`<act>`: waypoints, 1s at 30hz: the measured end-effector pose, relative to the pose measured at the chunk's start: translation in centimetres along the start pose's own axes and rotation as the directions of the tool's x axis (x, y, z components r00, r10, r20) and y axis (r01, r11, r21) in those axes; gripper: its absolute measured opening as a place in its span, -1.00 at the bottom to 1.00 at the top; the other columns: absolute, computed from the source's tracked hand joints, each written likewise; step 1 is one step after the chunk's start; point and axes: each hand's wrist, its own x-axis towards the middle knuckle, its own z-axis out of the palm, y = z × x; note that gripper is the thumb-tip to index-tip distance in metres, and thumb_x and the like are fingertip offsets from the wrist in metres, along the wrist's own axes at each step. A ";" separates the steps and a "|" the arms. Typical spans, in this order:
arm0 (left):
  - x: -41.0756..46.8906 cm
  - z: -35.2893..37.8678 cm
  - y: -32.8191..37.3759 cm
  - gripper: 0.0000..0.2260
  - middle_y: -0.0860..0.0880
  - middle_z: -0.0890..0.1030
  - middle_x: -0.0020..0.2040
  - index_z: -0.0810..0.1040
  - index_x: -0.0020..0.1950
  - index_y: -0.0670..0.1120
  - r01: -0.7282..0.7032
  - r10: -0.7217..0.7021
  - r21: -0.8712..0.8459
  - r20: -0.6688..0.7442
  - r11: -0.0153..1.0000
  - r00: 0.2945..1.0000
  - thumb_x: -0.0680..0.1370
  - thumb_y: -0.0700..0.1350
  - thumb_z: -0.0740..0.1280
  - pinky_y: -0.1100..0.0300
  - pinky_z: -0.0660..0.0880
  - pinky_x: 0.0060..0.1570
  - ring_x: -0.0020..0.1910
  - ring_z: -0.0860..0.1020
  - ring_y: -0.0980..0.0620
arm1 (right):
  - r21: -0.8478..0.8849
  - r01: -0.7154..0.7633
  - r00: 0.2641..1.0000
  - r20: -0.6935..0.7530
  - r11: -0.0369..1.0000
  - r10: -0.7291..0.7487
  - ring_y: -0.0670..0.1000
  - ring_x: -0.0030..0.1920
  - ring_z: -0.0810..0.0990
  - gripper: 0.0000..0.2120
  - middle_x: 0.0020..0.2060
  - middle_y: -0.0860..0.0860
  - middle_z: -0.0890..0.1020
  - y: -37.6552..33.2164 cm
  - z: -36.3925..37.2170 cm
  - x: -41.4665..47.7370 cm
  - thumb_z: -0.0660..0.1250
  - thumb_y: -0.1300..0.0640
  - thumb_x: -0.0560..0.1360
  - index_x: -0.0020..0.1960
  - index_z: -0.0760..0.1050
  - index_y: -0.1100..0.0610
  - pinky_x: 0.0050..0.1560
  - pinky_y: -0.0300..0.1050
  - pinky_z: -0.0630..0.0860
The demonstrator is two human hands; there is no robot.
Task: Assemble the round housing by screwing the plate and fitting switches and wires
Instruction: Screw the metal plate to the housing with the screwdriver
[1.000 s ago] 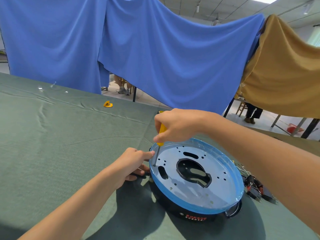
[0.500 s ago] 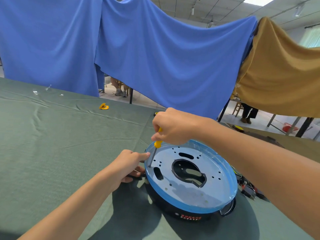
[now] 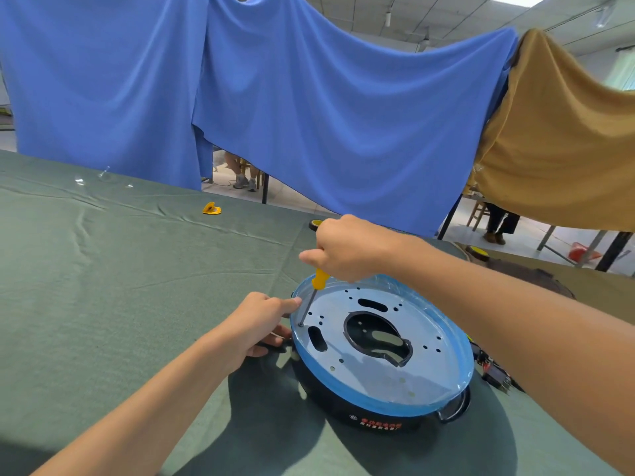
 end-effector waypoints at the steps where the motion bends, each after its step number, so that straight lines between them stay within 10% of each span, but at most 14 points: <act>1: 0.0 0.0 0.0 -0.70 -0.04 0.69 -0.24 0.61 0.02 -0.09 -0.001 0.001 -0.001 -0.002 1.000 1.000 0.56 0.13 0.34 0.12 0.41 -0.19 -0.30 0.59 0.01 | -0.006 0.002 0.999 0.042 1.000 -0.002 0.05 -0.32 0.47 -0.55 -0.39 0.05 0.49 0.1 -0.2 -0.1 0.20 -0.18 0.59 -0.27 0.39 0.17 -0.40 -0.11 0.30; 4: 0.1 0.1 -0.1 -0.71 -0.04 0.69 -0.27 0.62 0.00 -0.09 0.000 0.000 -0.008 -0.011 1.000 1.000 0.55 0.13 0.35 0.12 0.41 -0.20 -0.30 0.59 0.01 | -0.031 0.103 0.984 0.147 0.994 -0.098 -0.10 -0.19 0.54 -0.72 -0.17 -0.04 0.57 0.1 -1.1 -0.8 0.36 -0.12 0.50 0.03 0.50 0.08 -0.36 -0.19 0.36; 11: 0.2 0.2 -0.1 -0.71 -0.07 0.69 -0.19 0.61 0.01 -0.10 -0.007 0.007 0.000 -0.011 1.000 1.000 0.56 0.13 0.34 0.10 0.41 -0.19 -0.27 0.58 -0.01 | 0.004 0.046 0.998 0.035 0.999 -0.046 0.08 -0.35 0.56 -0.58 -0.52 0.03 0.57 0.0 0.1 0.2 0.21 0.04 0.60 -0.37 0.45 0.21 -0.38 -0.17 0.42; 18: 0.2 0.0 -0.3 -0.70 -0.09 0.71 -0.14 0.62 0.02 -0.09 -0.016 0.016 -0.007 0.004 1.000 1.000 0.55 0.14 0.35 0.11 0.44 -0.17 -0.26 0.59 -0.02 | -0.109 0.107 0.978 0.188 0.988 -0.085 -0.03 -0.30 0.60 -0.74 -0.31 -0.04 0.60 0.0 -1.2 -0.7 0.35 -0.14 0.51 -0.04 0.55 0.06 -0.44 -0.22 0.35; 23: 0.3 0.1 -0.4 -0.70 -0.12 0.71 -0.07 0.62 0.04 -0.10 -0.021 0.021 -0.004 0.005 1.000 1.000 0.55 0.13 0.34 0.13 0.43 -0.19 -0.27 0.57 -0.01 | -0.163 0.213 0.974 0.108 0.963 -0.197 -0.01 -0.42 0.37 -0.72 -0.51 0.02 0.44 -0.8 -0.6 -0.4 0.35 0.06 0.52 -0.32 0.56 0.16 -0.52 -0.22 0.26; 30: 1.1 0.5 -0.4 -0.75 -0.13 0.70 -0.08 0.57 -0.03 -0.11 -0.045 0.047 0.037 -0.046 0.998 0.998 0.59 0.08 0.31 0.14 0.40 -0.27 -0.24 0.57 -0.01 | 0.216 -0.244 0.949 0.252 0.945 0.188 0.02 -0.51 0.29 -0.70 -0.44 0.06 0.52 0.1 0.0 -0.3 0.23 0.17 0.55 -0.31 0.55 0.24 -0.51 -0.25 0.23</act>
